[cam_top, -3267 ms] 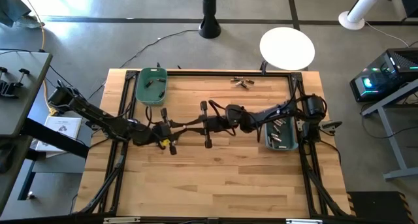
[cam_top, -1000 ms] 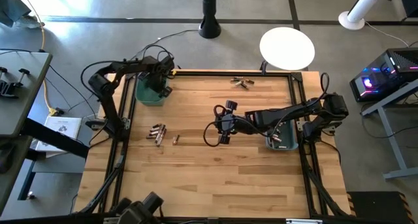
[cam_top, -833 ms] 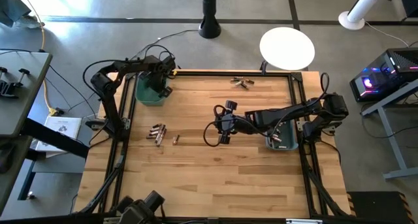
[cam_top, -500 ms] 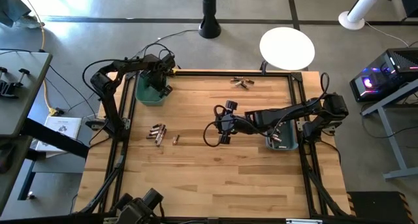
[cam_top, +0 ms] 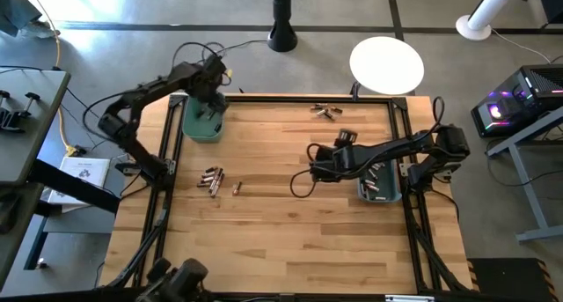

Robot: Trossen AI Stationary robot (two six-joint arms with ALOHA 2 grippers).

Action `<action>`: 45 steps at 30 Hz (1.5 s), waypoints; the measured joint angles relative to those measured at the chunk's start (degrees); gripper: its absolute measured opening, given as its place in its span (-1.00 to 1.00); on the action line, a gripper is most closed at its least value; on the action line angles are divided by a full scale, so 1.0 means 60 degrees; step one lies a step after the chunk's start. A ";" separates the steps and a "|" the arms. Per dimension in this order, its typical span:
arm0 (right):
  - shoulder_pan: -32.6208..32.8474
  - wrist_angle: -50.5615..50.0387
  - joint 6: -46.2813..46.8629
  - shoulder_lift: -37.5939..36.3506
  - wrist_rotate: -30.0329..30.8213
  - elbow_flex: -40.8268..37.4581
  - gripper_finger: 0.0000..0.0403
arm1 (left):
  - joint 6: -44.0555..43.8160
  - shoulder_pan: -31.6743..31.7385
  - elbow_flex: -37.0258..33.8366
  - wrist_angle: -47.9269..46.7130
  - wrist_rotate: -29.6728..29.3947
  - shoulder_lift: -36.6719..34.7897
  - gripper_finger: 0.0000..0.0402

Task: Sort batteries
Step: Put the silver battery into the blue bin

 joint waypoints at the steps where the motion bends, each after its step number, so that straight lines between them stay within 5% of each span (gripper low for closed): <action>1: -0.0075 0.0198 -0.0276 -0.0083 0.0028 -0.0164 -0.15 | 0.0031 -0.0060 0.0003 0.0110 0.0045 -0.0296 -0.18; 11: -0.2146 0.7865 -0.4369 -0.1353 -0.3773 -0.3240 -0.15 | -0.0045 -0.1798 -0.0228 0.1712 0.1216 -0.3226 -0.19; 15: -0.3697 0.9156 -0.5859 -0.1231 -0.6880 -0.3339 -0.15 | 0.0194 -0.3117 -0.0620 0.3149 0.1222 -0.3892 -0.19; 17: -0.4427 0.9281 -0.6352 -0.0994 -0.7595 -0.3049 -0.15 | 0.0276 -0.3805 -0.1048 0.3778 0.1228 -0.4126 -0.19; 31: -0.6910 0.5967 -0.8863 0.2045 -0.7035 0.0619 -0.15 | -0.0635 -0.7934 -0.5853 1.2172 0.1174 -0.4710 -0.19; 39: -0.7622 0.4387 -0.9978 0.3313 -0.7070 0.2285 -0.17 | -0.1001 -0.8649 -0.6445 1.2878 0.0905 -0.4717 -0.19; 45: -0.7793 0.4278 -1.0256 0.3770 -0.7134 0.2379 -0.38 | -0.1318 -0.8733 -0.6449 1.2905 0.0157 -0.4717 -0.19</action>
